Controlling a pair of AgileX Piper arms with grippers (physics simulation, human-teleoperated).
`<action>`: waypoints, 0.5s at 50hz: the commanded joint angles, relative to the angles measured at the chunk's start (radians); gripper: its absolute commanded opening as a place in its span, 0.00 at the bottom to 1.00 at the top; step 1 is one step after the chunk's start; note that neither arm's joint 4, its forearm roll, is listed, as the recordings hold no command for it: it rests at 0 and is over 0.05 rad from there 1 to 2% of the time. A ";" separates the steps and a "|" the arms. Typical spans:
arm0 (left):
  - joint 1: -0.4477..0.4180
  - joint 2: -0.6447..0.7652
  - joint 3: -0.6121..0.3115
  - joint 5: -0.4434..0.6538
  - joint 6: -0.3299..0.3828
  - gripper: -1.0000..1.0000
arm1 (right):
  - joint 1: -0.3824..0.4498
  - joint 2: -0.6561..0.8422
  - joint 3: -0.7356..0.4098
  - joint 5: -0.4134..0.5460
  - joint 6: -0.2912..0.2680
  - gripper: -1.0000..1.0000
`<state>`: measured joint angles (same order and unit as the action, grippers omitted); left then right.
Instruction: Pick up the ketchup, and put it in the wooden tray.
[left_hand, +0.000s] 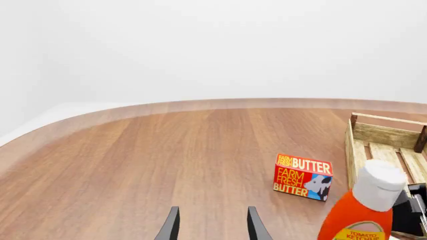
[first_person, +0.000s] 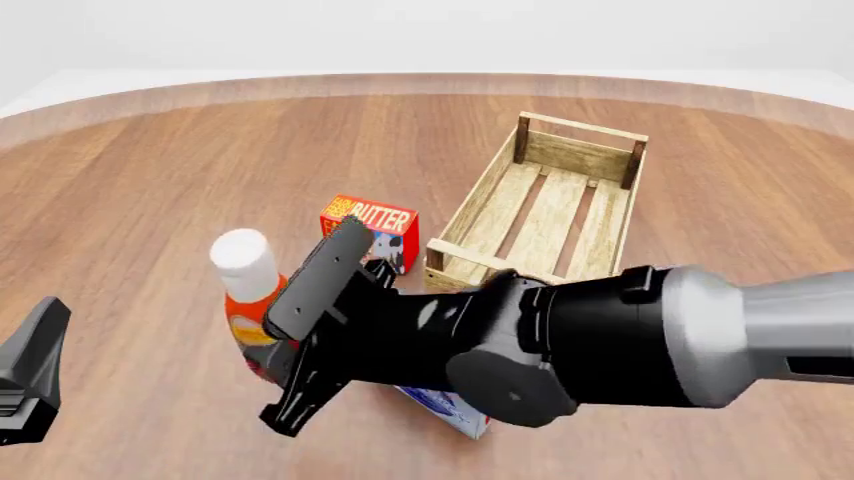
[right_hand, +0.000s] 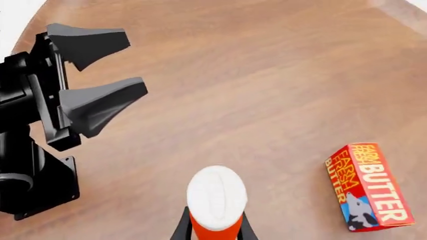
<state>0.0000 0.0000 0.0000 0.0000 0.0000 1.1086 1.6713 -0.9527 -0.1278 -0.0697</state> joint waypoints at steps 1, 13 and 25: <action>0.000 0.000 0.000 0.000 0.000 1.00 | -0.101 -0.069 -0.060 0.104 -0.013 0.00; 0.000 0.000 0.000 0.000 0.000 1.00 | -0.257 -0.119 -0.116 0.205 -0.082 0.00; 0.000 0.000 0.000 0.000 0.000 1.00 | -0.464 -0.141 -0.152 0.278 -0.088 0.00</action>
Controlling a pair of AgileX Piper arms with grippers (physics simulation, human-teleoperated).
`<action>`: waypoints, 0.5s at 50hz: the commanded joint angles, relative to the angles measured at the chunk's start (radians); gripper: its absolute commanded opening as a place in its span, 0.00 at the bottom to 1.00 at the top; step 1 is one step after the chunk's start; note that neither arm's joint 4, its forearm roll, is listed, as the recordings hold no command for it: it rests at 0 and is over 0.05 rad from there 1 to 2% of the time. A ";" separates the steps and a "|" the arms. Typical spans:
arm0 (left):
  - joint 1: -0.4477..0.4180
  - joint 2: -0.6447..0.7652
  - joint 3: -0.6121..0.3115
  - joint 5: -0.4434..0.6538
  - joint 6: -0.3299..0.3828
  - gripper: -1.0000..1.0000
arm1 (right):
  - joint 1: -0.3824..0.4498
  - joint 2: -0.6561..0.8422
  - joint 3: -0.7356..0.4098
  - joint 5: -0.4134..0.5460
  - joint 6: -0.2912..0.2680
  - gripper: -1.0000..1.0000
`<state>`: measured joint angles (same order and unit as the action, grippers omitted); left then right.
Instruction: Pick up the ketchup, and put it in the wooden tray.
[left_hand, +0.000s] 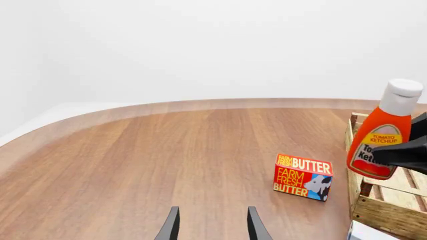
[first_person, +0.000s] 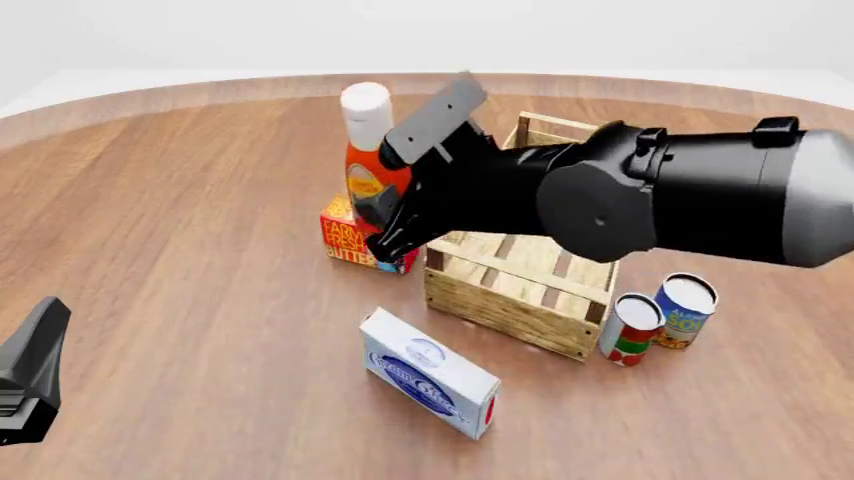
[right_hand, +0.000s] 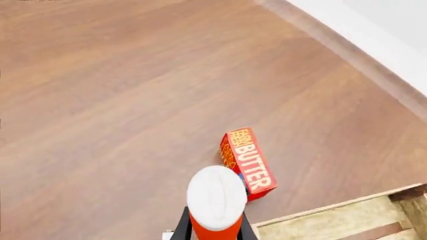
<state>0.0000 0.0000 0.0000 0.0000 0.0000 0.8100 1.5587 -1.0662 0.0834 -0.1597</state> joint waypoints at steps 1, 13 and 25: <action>0.000 0.000 0.000 0.000 0.000 1.00 | -0.166 -0.026 -0.045 0.075 0.030 0.00; 0.000 0.000 0.000 0.000 0.000 1.00 | -0.343 -0.019 -0.033 0.080 -0.006 0.00; 0.000 0.000 0.000 0.000 0.000 1.00 | -0.457 0.012 0.008 0.046 0.003 0.00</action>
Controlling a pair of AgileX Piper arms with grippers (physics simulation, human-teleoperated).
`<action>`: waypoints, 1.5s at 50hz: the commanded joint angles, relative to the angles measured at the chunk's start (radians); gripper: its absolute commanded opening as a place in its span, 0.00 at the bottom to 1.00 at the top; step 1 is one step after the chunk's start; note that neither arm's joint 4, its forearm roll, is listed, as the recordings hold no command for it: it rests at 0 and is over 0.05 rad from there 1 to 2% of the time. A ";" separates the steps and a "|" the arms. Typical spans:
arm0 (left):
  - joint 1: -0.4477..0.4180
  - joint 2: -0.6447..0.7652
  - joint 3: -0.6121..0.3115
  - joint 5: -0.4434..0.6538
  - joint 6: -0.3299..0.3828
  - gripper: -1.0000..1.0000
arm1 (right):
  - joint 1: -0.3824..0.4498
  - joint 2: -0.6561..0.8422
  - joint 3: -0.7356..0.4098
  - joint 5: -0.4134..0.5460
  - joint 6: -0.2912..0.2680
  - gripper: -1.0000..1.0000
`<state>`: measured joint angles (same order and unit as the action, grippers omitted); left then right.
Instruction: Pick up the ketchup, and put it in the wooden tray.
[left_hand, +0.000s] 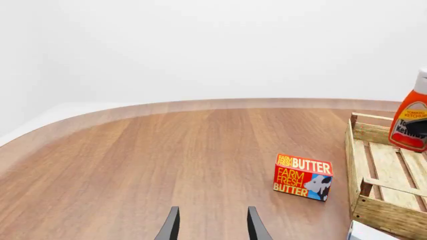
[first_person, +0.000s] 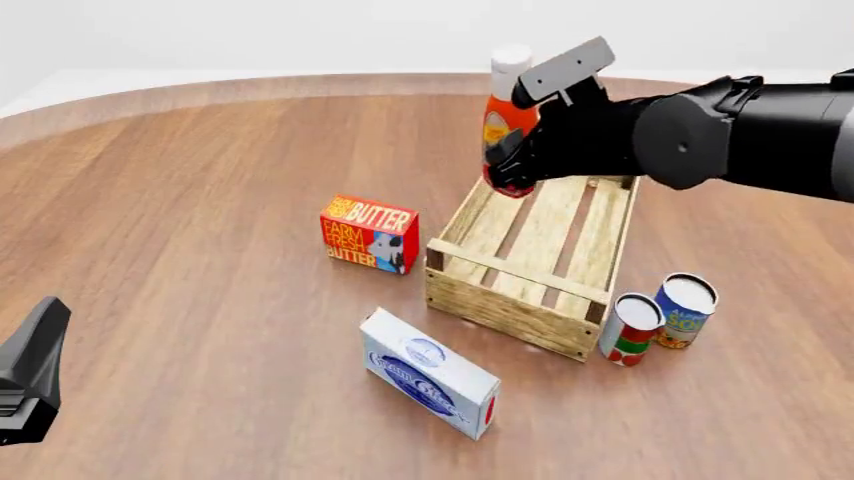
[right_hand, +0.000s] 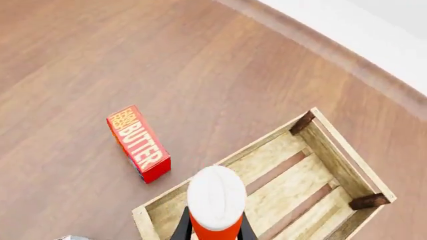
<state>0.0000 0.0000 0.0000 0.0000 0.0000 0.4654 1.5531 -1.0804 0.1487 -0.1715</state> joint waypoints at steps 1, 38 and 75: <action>0.000 0.000 0.000 0.000 0.000 1.00 | -0.112 0.017 0.023 -0.019 0.015 0.00; 0.000 0.000 0.000 0.000 0.000 1.00 | -0.191 0.277 0.008 -0.195 0.067 0.00; 0.000 0.000 0.000 0.000 0.000 1.00 | -0.205 0.385 0.020 -0.313 0.112 0.00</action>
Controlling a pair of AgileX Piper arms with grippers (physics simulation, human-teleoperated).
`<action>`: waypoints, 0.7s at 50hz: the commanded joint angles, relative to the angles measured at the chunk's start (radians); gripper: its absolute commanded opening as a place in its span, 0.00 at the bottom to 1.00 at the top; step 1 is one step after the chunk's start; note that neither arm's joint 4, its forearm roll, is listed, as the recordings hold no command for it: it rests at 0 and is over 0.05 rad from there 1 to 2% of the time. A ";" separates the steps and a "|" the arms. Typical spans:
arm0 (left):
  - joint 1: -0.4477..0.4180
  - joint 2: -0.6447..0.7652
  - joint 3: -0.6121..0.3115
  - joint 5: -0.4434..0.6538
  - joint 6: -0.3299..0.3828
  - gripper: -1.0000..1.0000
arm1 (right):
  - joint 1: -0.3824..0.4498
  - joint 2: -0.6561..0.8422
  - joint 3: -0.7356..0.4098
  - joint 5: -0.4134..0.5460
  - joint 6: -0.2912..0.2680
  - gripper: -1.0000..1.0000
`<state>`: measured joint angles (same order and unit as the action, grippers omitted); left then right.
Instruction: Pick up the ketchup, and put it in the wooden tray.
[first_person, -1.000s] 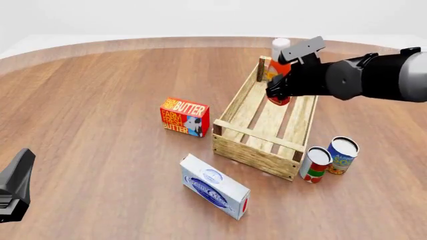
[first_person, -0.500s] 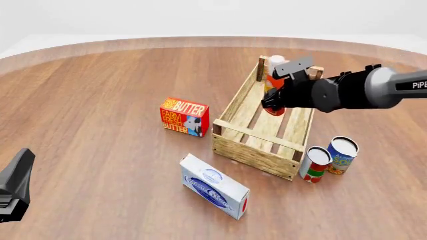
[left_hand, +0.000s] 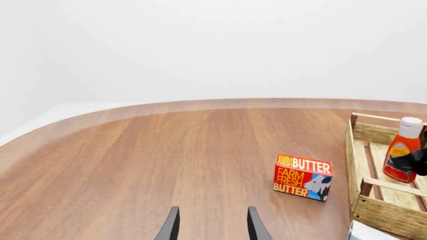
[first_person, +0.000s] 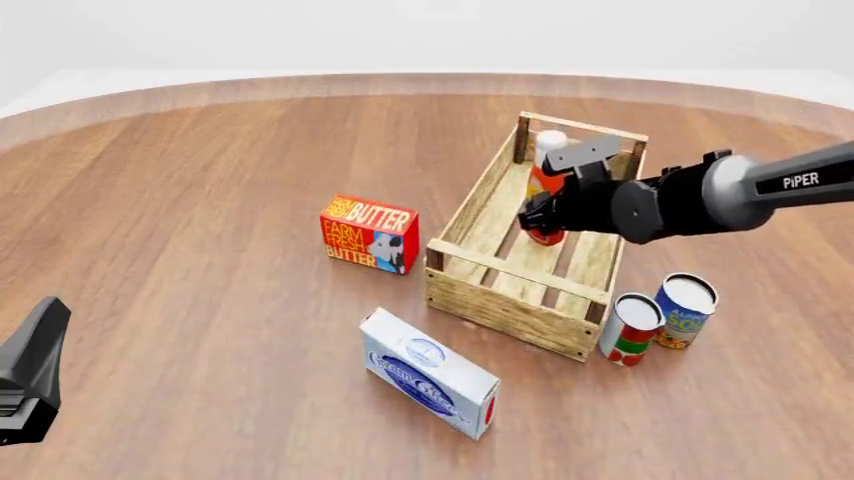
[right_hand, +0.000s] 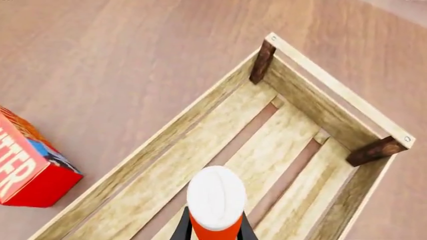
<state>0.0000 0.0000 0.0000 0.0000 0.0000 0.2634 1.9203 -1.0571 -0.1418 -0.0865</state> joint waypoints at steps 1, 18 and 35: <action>0.000 0.000 0.000 0.000 0.000 1.00 | -0.002 0.021 -0.003 -0.025 0.028 0.00; 0.000 0.000 0.000 0.000 0.000 1.00 | -0.005 0.040 0.003 -0.036 0.029 0.00; 0.000 0.000 0.000 0.000 0.000 1.00 | -0.002 0.051 0.003 -0.042 0.035 1.00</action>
<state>0.0000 0.0000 0.0000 0.0000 0.0000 0.2599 1.9622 -1.0533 -0.1813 -0.0659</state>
